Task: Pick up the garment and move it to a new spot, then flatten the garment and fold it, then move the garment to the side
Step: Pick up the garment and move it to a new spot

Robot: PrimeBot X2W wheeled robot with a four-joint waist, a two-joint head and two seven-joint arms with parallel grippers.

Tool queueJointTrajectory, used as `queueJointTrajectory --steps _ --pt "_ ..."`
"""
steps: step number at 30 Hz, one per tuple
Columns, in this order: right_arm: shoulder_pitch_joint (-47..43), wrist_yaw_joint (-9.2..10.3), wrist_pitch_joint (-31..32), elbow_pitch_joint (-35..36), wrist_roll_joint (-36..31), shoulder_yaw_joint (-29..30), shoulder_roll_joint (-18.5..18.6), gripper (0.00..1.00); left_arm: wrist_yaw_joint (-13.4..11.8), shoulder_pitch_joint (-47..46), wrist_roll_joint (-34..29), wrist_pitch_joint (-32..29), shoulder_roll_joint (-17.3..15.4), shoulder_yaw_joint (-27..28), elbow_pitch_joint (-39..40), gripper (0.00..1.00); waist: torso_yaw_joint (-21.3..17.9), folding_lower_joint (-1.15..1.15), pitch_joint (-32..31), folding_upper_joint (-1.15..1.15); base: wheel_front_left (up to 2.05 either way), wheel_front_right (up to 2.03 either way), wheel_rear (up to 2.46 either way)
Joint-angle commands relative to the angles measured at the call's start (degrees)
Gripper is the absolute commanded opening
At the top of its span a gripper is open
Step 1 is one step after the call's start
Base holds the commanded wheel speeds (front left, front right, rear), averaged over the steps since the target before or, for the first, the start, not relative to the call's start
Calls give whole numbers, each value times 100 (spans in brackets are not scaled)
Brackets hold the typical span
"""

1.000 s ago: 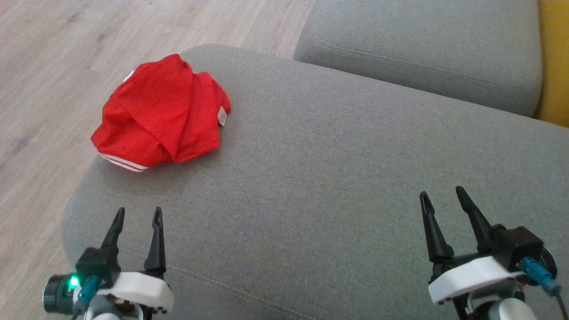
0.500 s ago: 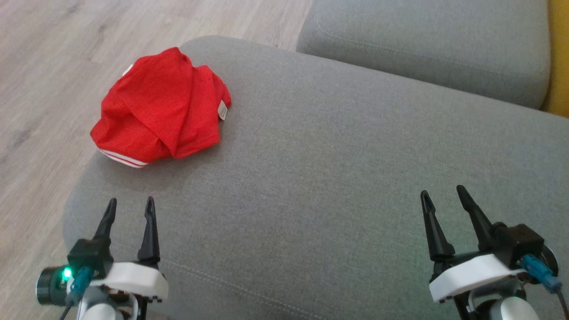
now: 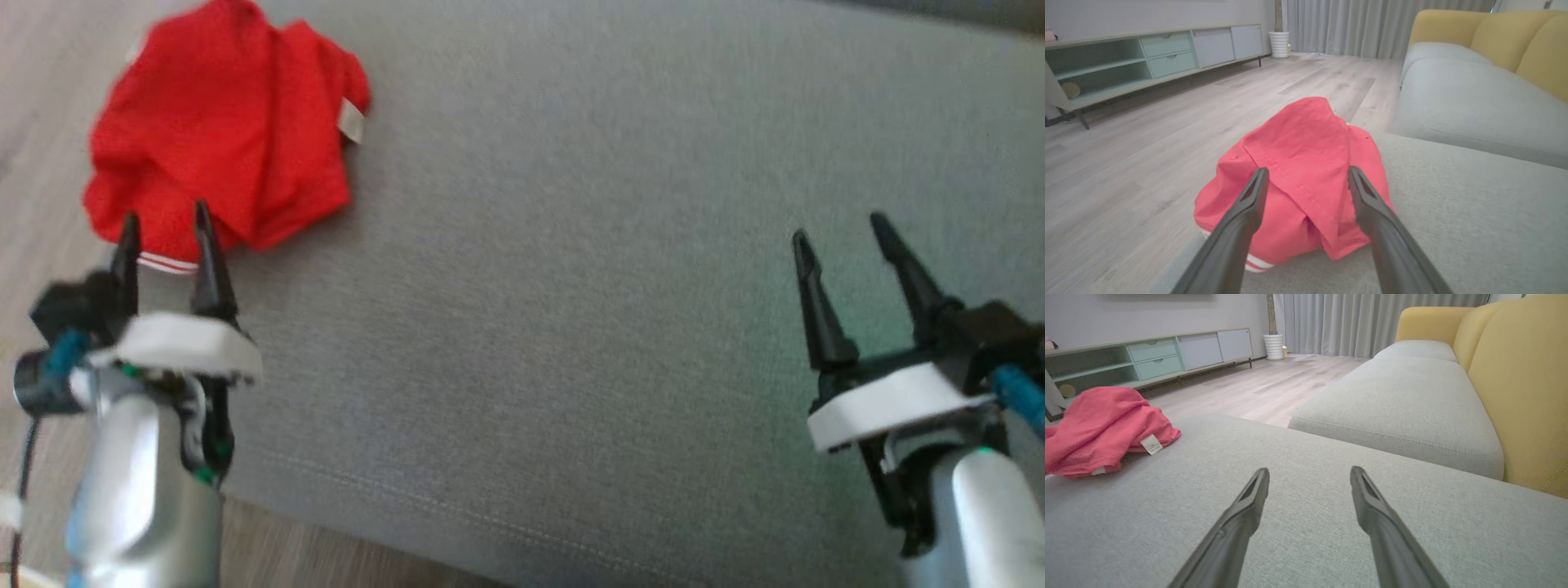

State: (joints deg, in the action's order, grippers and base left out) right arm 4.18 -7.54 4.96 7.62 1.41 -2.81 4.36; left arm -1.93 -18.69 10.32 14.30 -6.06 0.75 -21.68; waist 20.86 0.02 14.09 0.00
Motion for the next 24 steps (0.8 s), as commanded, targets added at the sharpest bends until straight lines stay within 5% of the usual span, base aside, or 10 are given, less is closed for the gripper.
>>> queueJointTrajectory --steps 1,13,14,15,16,17,24 --pt "216 5 54 251 -47 -148 81 100 39 -359 79 70 -176 278 -44 100 -242 -2 512 0 0 0 0" --pt "528 5 97 270 -16 -185 129 100 301 -2038 475 42 -601 643 -2999 100 -513 -2 901 0 0 0 0" --pt "530 5 87 261 -7 -175 120 100 322 -2129 491 49 -635 661 -3089 77 -522 -2 897 0 0 0 0" --pt "533 5 76 254 -2 -167 112 100 329 -2200 481 56 -674 666 -3143 42 -528 -2 890 0 0 0 0" --pt "530 5 63 241 5 -155 103 100 323 -2252 461 62 -705 669 -3166 35 -530 -2 870 0 0 0 0" --pt "521 5 53 227 15 -141 93 100 312 -2286 446 64 -725 687 -3117 5 -528 -2 844 0 0 0 0" --pt "405 5 -58 112 95 -43 3 100 184 -2017 125 68 -835 817 -2053 0 -495 -2 490 0 0 0 0"
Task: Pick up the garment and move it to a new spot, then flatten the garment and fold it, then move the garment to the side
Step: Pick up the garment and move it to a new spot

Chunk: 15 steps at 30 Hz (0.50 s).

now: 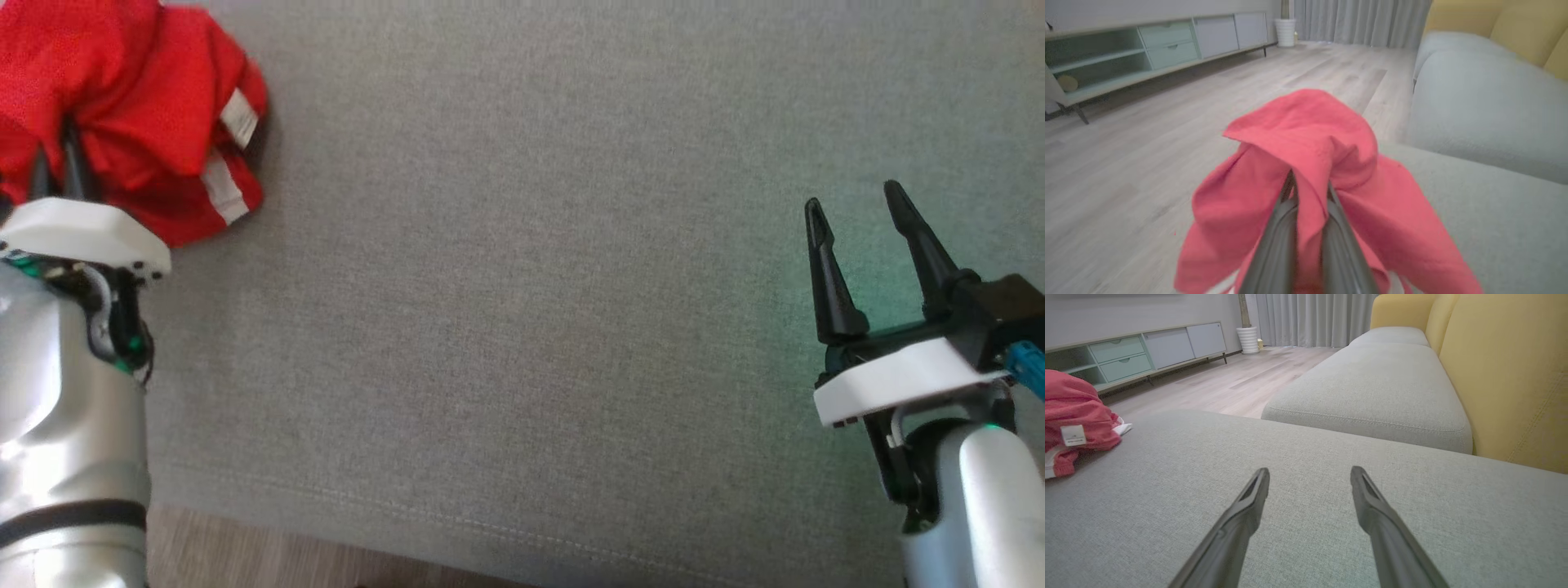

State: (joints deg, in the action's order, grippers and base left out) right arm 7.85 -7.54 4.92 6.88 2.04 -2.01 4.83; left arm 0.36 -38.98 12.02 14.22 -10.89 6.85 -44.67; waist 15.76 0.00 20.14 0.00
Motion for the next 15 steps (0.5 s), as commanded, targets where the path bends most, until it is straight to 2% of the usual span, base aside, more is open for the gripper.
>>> queueJointTrajectory --steps 1,3,4,6,15 --pt "12 5 -73 170 48 -107 -58 100 -57 87 -101 76 -355 229 494 0 19 0 -187 0 0 0 0" --pt "-15 5 -90 153 63 -82 -71 100 -53 166 -149 76 -350 245 743 0 24 0 -259 0 0 0 0" --pt "-73 5 -138 124 93 -22 -96 100 -35 334 -235 77 -317 271 1267 0 34 0 -426 0 0 0 0" --pt "-155 5 -183 81 115 37 -120 100 -9 538 -323 77 -268 264 1801 0 33 0 -641 0 0 0 0" --pt "-714 5 -317 11 321 201 -188 100 32 1937 -560 7 12 24 3850 0 -181 0 -1557 0 0 0 0"
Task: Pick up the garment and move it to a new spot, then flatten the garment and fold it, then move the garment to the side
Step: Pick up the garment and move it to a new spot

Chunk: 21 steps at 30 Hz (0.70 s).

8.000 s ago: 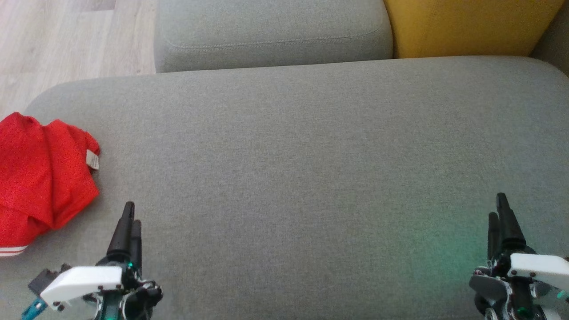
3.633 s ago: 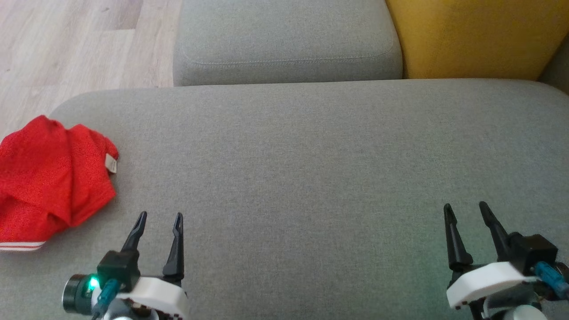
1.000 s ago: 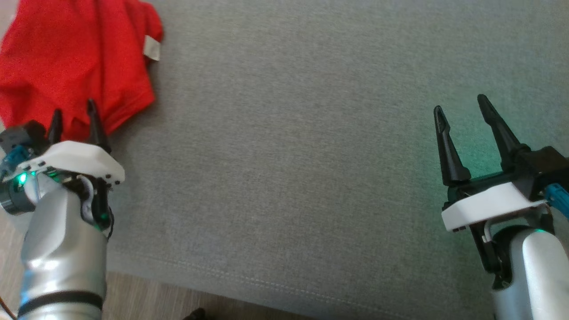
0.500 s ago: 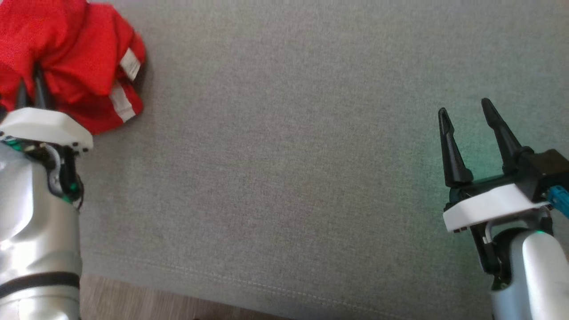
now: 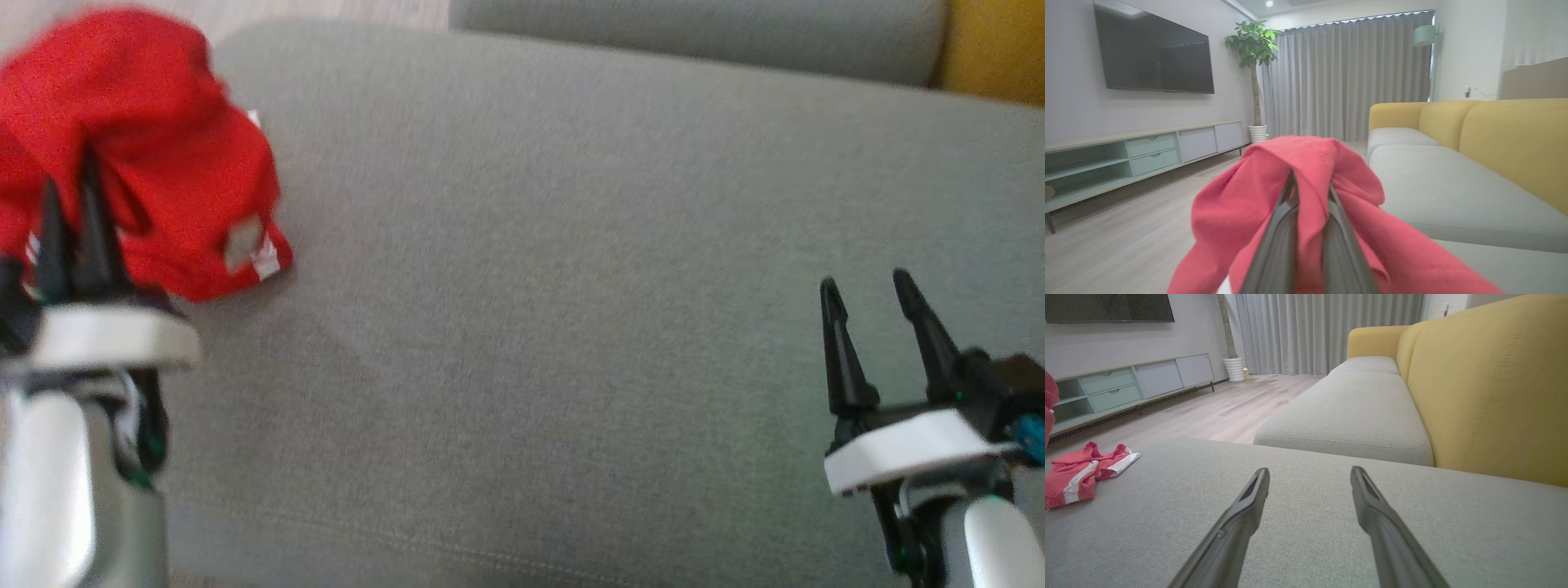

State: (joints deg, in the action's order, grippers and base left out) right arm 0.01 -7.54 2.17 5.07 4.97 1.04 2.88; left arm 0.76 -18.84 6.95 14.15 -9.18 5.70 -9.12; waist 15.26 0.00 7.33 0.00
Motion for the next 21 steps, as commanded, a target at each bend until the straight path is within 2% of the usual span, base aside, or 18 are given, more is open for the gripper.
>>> queueJointTrajectory --steps 1,7,11,15,21 --pt "4 5 -44 199 61 -94 4 100 -11 104 -68 -53 -120 89 525 0 -170 0 -349 0 0 0 0" --pt "-312 5 -35 270 278 -94 1 100 2 1085 -143 -557 157 -336 1729 0 -481 0 -646 0 0 0 0" --pt "-397 5 13 359 338 -98 1 100 108 1430 -120 -814 307 -764 2060 0 -761 0 -657 0 0 0 0" --pt "-375 5 63 456 357 -143 0 100 176 1487 -57 -985 431 -1183 1853 0 -1167 0 -556 0 0 0 0" --pt "-237 5 59 505 397 -202 0 100 339 922 2 -932 560 -1955 1016 0 -1865 0 -226 0 0 0 0"
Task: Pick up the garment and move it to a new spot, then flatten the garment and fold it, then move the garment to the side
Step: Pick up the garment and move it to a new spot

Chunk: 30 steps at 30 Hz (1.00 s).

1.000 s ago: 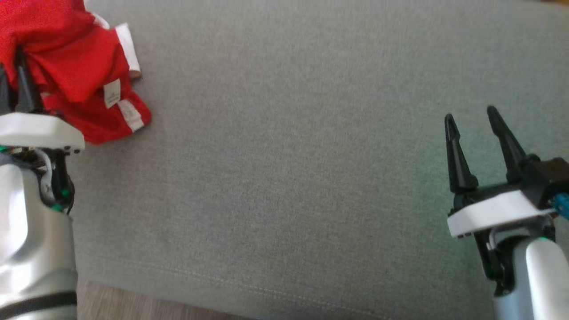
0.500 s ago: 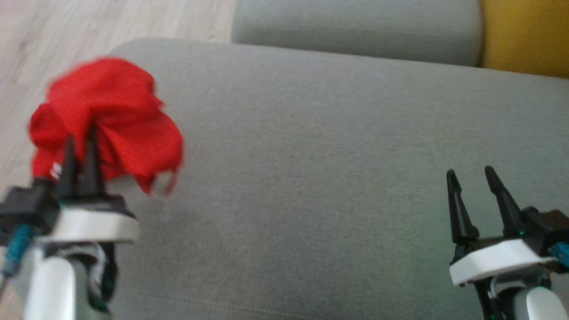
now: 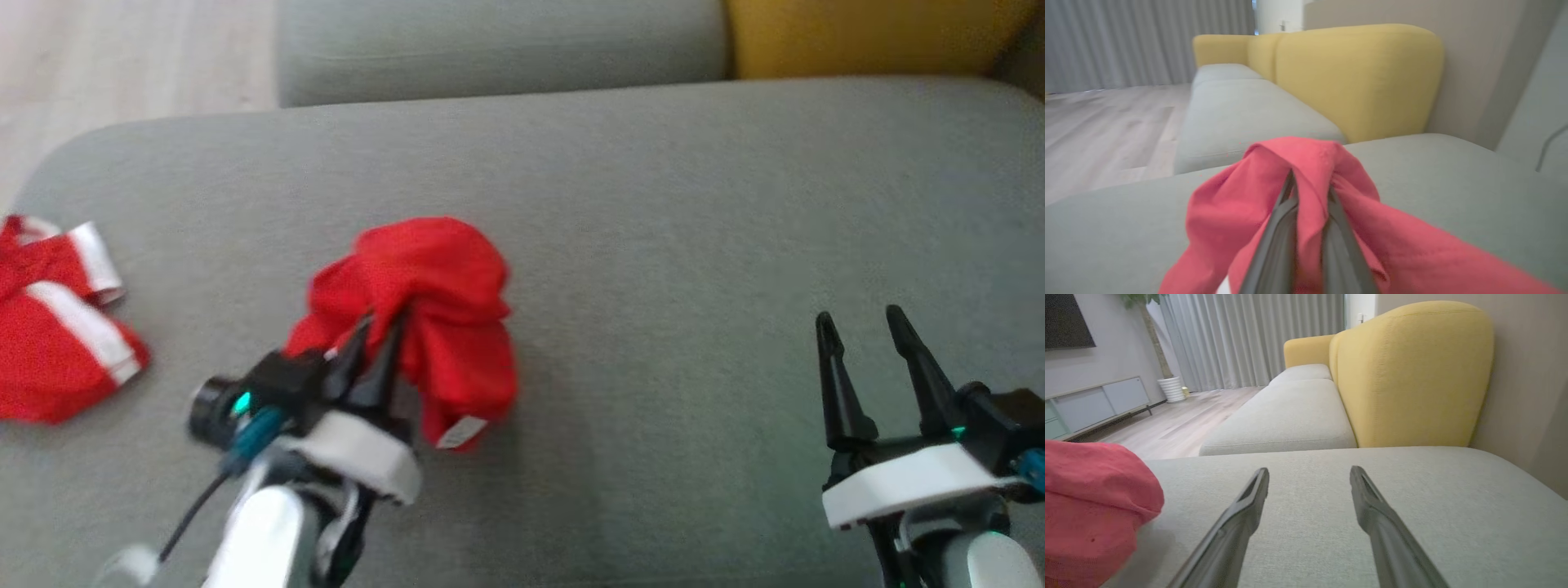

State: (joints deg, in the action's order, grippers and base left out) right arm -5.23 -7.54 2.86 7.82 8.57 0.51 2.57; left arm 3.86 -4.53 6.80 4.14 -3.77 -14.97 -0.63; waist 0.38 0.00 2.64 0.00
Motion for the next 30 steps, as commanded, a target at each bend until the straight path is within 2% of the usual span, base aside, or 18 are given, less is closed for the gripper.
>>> queueJointTrajectory --steps 1,10,18,19,20,26,30 --pt "318 5 -16 227 52 -177 32 100 48 -643 6 89 33 -24 4 0 -506 0 306 0 0 0 0" --pt "596 5 -146 150 182 -246 32 100 217 -1907 17 230 85 -1223 -1757 0 -1368 0 959 0 0 0 0" --pt "757 5 -310 -31 270 -338 32 100 276 -2437 543 281 88 -2014 -3021 0 -1622 0 1170 0 0 0 0" --pt "764 5 -328 -55 273 -334 32 100 266 -2477 611 327 88 -2079 -3109 38 -1623 0 1170 0 0 0 0" --pt "766 5 -344 -77 278 -326 32 100 254 -2509 669 369 88 -2143 -3184 98 -1611 0 1164 0 0 0 0" --pt "755 5 -392 -192 270 -281 31 100 106 -2566 983 709 89 -2407 -3354 100 -1343 0 961 0 0 0 0" --pt "719 5 -335 -225 177 -294 31 100 -29 -2409 1247 851 89 -2368 -3271 100 -1060 0 697 0 0 0 0"
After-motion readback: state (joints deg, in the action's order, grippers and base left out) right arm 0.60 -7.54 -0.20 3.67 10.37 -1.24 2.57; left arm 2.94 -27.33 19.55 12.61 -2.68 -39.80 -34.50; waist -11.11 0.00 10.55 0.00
